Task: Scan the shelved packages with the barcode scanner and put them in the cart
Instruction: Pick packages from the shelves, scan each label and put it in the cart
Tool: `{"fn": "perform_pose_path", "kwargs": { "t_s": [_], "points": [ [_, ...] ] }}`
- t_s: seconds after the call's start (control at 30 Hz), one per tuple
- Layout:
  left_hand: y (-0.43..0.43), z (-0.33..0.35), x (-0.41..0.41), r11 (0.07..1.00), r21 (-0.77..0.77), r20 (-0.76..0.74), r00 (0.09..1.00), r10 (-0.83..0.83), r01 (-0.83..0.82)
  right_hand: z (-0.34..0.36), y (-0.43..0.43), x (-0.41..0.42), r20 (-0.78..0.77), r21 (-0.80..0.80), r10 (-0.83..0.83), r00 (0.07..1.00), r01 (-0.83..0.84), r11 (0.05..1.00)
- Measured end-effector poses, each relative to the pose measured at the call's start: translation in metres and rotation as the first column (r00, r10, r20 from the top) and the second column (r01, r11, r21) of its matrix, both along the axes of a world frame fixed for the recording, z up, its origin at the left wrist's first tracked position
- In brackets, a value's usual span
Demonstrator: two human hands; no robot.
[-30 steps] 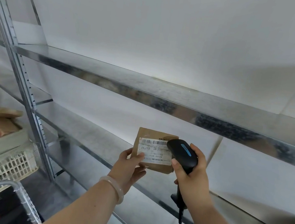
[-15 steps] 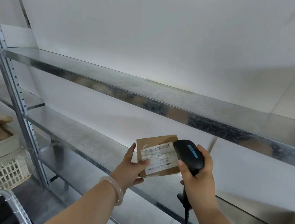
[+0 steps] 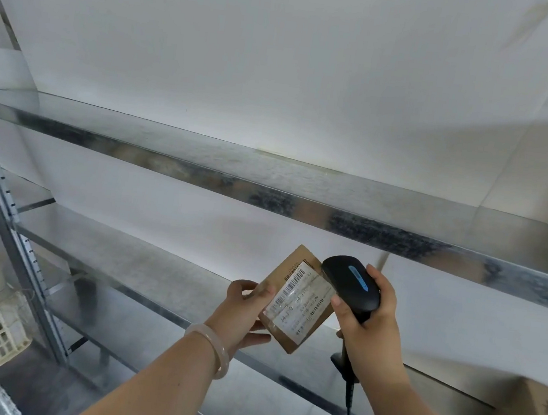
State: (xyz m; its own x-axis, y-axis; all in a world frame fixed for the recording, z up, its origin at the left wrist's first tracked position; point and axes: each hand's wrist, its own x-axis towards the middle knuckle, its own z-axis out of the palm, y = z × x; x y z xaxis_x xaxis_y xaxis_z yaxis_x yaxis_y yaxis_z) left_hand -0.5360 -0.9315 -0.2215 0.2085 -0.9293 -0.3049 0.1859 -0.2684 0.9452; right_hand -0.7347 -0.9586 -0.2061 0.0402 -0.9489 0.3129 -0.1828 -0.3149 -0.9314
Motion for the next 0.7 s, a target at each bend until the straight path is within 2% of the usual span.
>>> {"fn": "perform_pose_path", "kwargs": {
  "t_s": [0.13, 0.33, 0.4, 0.53, 0.7],
  "points": [
    [-0.004, -0.002, 0.000, 1.000, -0.011, 0.020, 1.000, 0.013, -0.012, 0.002, -0.001, 0.002, 0.010, -0.021, -0.042, 0.999, 0.042, 0.999],
    [-0.007, 0.001, -0.005, 0.999, 0.022, -0.156, 0.987, -0.027, 0.031, -0.003, 0.000, 0.007, 0.011, -0.001, -0.032, 0.999, 0.033, 0.999],
    [-0.007, -0.002, -0.006, 0.995, 0.048, -0.120, 0.989, -0.085, 0.091, -0.005, 0.000, 0.009, 0.022, 0.001, -0.020, 1.000, 0.020, 1.000],
    [-0.009, -0.011, -0.004, 0.983, 0.075, 0.084, 0.981, -0.176, 0.170, -0.004, -0.004, 0.006, 0.015, -0.015, -0.004, 1.000, 0.004, 1.000],
    [-0.016, -0.008, -0.001, 0.986, 0.069, 0.056, 0.986, -0.159, 0.155, -0.001, -0.007, 0.004, -0.063, -0.033, 0.044, 0.997, -0.046, 0.998]
  ]
}}
